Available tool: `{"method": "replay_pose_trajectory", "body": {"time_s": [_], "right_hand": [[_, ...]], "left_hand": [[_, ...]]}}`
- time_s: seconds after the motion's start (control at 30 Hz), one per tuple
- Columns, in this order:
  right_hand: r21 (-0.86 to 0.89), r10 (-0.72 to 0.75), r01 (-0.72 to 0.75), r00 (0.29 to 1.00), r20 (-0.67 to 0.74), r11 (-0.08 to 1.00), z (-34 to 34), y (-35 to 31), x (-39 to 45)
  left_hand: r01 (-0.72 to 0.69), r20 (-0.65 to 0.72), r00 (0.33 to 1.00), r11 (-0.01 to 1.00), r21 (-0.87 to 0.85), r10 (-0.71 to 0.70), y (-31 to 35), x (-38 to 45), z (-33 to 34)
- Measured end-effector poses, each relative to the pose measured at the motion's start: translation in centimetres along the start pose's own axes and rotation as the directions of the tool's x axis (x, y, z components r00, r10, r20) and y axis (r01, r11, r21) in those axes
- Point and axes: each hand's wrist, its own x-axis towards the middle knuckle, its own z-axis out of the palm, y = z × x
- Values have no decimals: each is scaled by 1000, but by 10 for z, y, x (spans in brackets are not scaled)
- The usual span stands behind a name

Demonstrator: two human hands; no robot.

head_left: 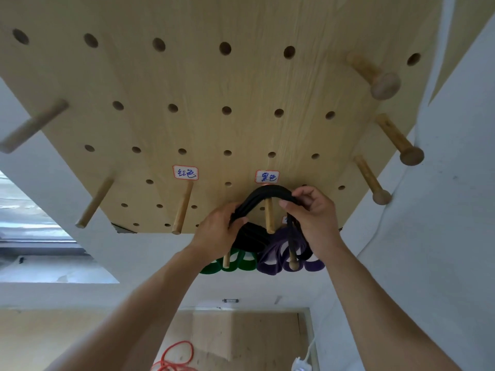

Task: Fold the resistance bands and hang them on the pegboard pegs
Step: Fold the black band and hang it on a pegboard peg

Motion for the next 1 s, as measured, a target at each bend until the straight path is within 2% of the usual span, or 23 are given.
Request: {"method": "replay_pose_trajectory", "body": {"time_s": [0.1, 0.17, 0.33, 0.4, 0.57, 0.77, 0.9, 1.0], "right_hand": [[157, 23, -22, 1000, -5, 987, 17, 3, -3], [180, 35, -35, 999, 2, 983, 19, 7, -3], [-149, 49, -39, 997, 66, 988, -1, 29, -3], [-221, 77, -53, 992, 97, 974, -8, 35, -4], [-450, 174, -85, 972, 160, 889, -18, 36, -8], [-309, 188, -159, 980, 68, 938, -11, 32, -21], [-321, 209, -123, 946, 249, 939, -5, 17, -28], [-282, 194, -121, 950, 245, 952, -5, 16, -30]], "left_hand": [[49, 16, 999, 995, -82, -48, -10, -5, 3], [76, 12, 997, 981, -176, -75, -13, -6, 4], [93, 18, 996, 952, -292, -92, -8, -7, 9], [132, 57, 991, 928, -347, -119, -4, -9, 15], [143, 72, 989, 921, -363, -126, -2, -11, 26], [174, 144, 982, 884, -434, -123, -1, -10, 20], [192, 199, 974, 862, -470, -109, -2, -14, 16], [242, 210, 965, 829, -504, -154, -4, -18, 16]]}}
